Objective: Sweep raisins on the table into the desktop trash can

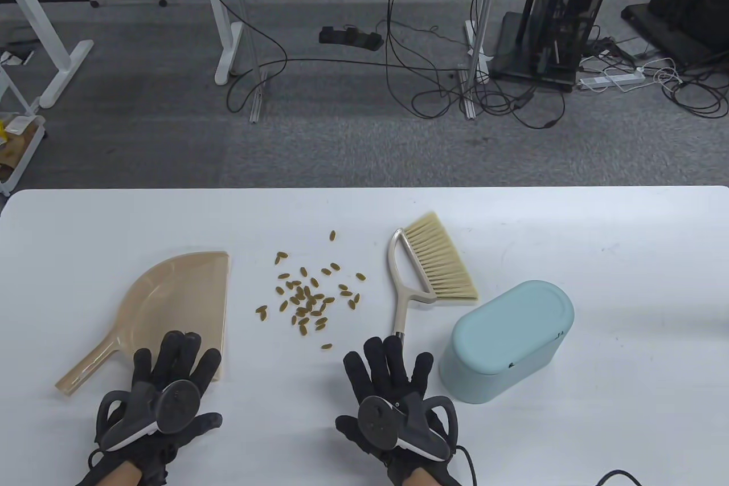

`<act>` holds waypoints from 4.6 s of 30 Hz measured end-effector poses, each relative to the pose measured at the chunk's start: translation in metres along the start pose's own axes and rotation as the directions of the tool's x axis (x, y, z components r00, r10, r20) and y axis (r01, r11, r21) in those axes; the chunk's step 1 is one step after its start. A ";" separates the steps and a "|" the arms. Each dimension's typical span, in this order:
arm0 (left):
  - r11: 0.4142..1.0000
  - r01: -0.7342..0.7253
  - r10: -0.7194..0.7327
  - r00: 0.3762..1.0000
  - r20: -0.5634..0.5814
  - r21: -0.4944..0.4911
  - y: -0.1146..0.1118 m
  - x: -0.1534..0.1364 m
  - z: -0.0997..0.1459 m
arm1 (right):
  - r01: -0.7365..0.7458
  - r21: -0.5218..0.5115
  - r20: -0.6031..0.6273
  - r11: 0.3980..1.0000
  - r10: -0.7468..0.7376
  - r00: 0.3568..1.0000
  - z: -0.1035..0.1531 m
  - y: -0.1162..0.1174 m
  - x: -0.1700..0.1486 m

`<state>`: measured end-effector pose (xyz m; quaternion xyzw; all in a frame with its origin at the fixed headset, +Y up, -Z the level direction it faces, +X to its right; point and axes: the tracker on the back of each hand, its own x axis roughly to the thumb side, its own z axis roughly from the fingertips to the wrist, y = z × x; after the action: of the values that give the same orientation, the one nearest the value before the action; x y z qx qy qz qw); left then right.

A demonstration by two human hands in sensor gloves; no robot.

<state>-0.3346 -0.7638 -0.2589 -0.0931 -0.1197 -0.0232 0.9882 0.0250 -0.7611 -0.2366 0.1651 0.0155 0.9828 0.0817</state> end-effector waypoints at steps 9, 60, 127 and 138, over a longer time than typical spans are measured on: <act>1.000 -0.019 0.020 0.999 -0.039 0.008 0.004 -0.005 0.001 | -0.072 -0.003 -0.361 0.997 0.066 0.930 -0.004 -0.016 -0.021; 0.950 -0.276 0.291 0.952 -0.094 0.145 0.023 -0.043 0.010 | 0.954 0.046 -0.272 -0.295 -0.923 -0.273 -0.054 -0.022 0.036; 0.959 -0.276 0.283 0.939 -0.193 0.064 0.012 -0.050 0.007 | 0.942 0.004 -0.332 0.335 -0.888 0.317 0.040 -0.035 -0.115; 0.935 -0.249 0.333 0.861 -0.384 0.252 0.025 -0.071 0.017 | 0.972 -0.056 -0.194 0.227 -0.958 0.213 0.033 -0.035 -0.118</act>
<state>-0.4060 -0.7347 -0.2645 -0.0064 0.1098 0.1190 0.9868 0.1519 -0.7457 -0.2452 0.0301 0.1602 0.7285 0.6654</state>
